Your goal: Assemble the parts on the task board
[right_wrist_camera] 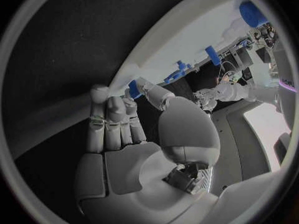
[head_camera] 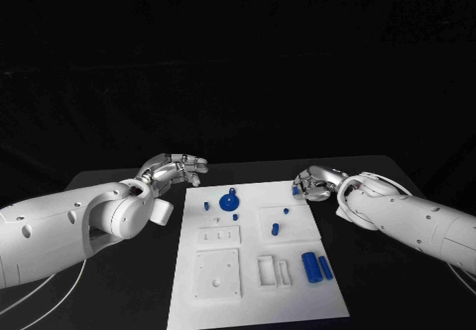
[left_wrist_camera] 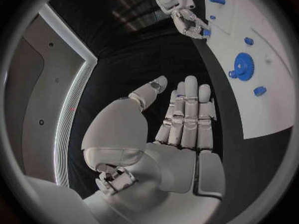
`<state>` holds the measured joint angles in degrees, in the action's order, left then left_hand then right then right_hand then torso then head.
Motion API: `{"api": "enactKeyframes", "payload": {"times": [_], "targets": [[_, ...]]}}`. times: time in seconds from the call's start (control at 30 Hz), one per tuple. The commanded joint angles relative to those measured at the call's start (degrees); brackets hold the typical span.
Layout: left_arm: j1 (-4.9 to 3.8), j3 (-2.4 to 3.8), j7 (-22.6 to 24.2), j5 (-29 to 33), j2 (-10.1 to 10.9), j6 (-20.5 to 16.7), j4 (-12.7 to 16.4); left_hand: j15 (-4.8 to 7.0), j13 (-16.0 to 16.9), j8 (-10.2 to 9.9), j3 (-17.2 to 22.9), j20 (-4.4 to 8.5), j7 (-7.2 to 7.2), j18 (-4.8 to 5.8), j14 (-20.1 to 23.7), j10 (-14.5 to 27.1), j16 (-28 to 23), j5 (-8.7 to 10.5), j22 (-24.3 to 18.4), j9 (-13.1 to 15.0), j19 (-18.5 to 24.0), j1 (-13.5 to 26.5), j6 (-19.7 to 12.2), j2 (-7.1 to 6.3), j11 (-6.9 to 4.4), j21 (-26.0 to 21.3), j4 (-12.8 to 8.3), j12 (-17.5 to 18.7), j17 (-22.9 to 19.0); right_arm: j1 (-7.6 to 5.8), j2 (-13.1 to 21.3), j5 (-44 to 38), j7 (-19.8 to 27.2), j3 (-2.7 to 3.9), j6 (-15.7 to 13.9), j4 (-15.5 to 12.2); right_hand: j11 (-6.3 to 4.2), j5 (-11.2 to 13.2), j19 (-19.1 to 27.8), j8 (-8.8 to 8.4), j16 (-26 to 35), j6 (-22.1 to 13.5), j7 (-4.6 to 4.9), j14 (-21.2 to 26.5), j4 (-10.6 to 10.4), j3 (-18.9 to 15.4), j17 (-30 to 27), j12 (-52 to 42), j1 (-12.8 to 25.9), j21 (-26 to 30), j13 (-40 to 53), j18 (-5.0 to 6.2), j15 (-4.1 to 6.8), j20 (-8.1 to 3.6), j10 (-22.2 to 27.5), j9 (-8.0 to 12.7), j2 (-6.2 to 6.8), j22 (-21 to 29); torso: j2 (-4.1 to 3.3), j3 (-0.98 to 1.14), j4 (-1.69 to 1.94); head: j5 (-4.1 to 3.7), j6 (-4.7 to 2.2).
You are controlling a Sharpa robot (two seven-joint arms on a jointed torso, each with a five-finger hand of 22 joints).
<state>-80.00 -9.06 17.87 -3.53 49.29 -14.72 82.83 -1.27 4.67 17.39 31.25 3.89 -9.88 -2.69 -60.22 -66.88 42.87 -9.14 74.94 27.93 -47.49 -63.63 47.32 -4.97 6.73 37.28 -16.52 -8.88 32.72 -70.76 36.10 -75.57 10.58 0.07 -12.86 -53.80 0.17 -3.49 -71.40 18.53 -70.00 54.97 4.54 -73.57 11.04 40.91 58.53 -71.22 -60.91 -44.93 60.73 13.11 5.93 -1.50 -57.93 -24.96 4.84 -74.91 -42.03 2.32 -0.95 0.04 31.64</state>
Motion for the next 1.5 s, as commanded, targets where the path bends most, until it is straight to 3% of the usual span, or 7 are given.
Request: {"api": "enactKeyframes", "payload": {"times": [0.03,0.27,0.5,0.67,0.87,1.1,1.5], "targets": [[-0.03,0.04,-0.71,-0.83,-0.22,1.32,0.10,0.40,0.27,0.61,-0.16,0.60,0.27,-0.64,0.26,-1.42,0.43,0.42,0.61,0.20,-0.03,1.13,0.95,0.56,-0.37,0.31,0.86,-0.80,-0.17,-0.11,0.71,0.55,-2.75,0.01,-3.17,-1.48,-0.44,0.60,-0.39,0.37,0.11,2.27,1.55,0.00,-0.25,0.62,0.14,-0.27,0.18,-0.26,-0.08,1.89,0.54,-0.24,-0.08,-1.09,-0.21,-1.08,0.13,-0.09,-0.04,0.01,-0.35],[-0.05,0.05,-4.09,-1.36,-0.57,4.26,0.40,1.02,0.91,1.35,-0.50,1.28,1.14,-0.52,-0.51,-4.76,1.12,1.14,0.39,0.54,-0.60,2.93,2.83,1.18,-1.91,0.65,1.40,-2.44,-0.53,-1.81,1.59,-1.42,-9.94,0.10,-3.66,-6.86,-0.74,0.68,-0.92,0.84,-0.09,2.78,1.25,-0.31,-0.57,0.96,0.31,-0.35,0.51,-0.49,-0.14,1.89,0.84,-0.64,-0.54,-1.56,0.12,-1.03,0.34,-0.12,-0.27,0.26,-1.15],[-0.10,0.07,-8.00,-5.19,-1.31,6.35,0.28,2.79,1.63,1.43,-1.31,2.69,1.62,-0.88,-3.80,-8.72,3.46,3.89,0.47,0.50,-3.39,4.81,4.06,1.06,-3.71,2.32,2.19,-4.16,-0.18,-3.07,1.68,-4.19,-13.51,0.13,-2.22,-11.81,-0.96,0.68,-1.29,1.12,-0.18,3.07,1.04,-0.58,-0.64,1.44,0.40,-0.38,0.47,-0.61,-0.20,1.89,1.06,-0.87,-0.91,-1.87,0.40,-0.98,1.07,-0.43,-0.55,0.67,-1.49],[-0.23,0.07,-12.41,-7.43,-1.90,7.70,0.35,4.87,2.63,1.23,-2.33,4.32,2.28,-1.23,-6.53,-12.38,7.28,5.92,1.04,0.33,-6.21,6.71,4.86,0.04,-5.18,4.86,3.65,-6.42,1.28,-3.91,1.23,-6.44,-15.45,0.13,-0.61,-15.36,-1.07,0.68,-1.54,1.24,-0.23,3.17,0.93,-0.71,-0.88,2.07,0.49,-0.35,0.44,-0.64,-0.27,1.89,1.17,-0.99,-1.18,-2.07,0.73,-0.91,1.89,-0.67,-0.73,1.10,-1.55],[-0.56,0.07,-17.57,-9.18,-3.18,9.41,0.21,5.30,3.34,0.88,-3.55,4.88,2.43,-1.12,-6.43,-13.11,8.74,6.34,0.98,0.21,-6.49,9.39,4.77,-1.56,-5.44,5.61,5.44,-7.39,1.84,-4.08,0.48,-9.06,-16.94,0.13,-0.07,-19.37,-1.10,0.68,-1.67,1.30,-0.24,3.22,0.90,-0.76,-1.14,2.33,0.54,-0.32,0.57,-0.66,-0.32,1.89,1.20,-0.99,-1.32,-2.17,0.79,-0.88,2.85,-0.99,-0.71,1.84,-0.98],[-0.58,-0.02,-23.10,-10.65,-5.34,8.45,-0.81,5.49,4.04,0.54,-3.69,5.39,2.48,-0.96,-5.93,-12.82,9.72,6.33,0.73,0.17,-6.34,13.18,4.64,-3.00,-5.52,5.97,9.66,-8.01,2.04,-4.08,-1.51,-11.26,-17.56,0.11,0.24,-21.80,-1.15,0.68,-1.81,1.36,-0.26,3.27,0.85,-0.83,-1.23,2.66,0.59,-0.30,0.53,-0.69,-0.36,1.89,1.25,-1.01,-1.47,-2.27,0.92,-0.87,3.43,-1.19,-0.50,2.55,-0.62],[-0.64,-0.03,-29.21,-15.03,-6.93,8.93,-1.14,5.34,4.93,0.21,-1.23,5.69,2.38,-0.79,-4.77,-11.31,10.04,6.32,0.35,0.31,-5.24,16.94,4.62,-7.27,-5.35,6.09,18.53,-8.31,1.42,-4.07,-3.90,-11.26,-17.75,-0.29,1.52,-24.13,-1.18,0.68,-1.89,1.39,-0.27,3.28,0.83,-0.87,-1.31,2.86,0.62,-0.28,0.54,-0.70,-0.38,1.89,1.28,-1.01,-1.56,-2.33,0.93,-0.85,3.48,-1.10,-0.61,2.93,-0.08]]}}
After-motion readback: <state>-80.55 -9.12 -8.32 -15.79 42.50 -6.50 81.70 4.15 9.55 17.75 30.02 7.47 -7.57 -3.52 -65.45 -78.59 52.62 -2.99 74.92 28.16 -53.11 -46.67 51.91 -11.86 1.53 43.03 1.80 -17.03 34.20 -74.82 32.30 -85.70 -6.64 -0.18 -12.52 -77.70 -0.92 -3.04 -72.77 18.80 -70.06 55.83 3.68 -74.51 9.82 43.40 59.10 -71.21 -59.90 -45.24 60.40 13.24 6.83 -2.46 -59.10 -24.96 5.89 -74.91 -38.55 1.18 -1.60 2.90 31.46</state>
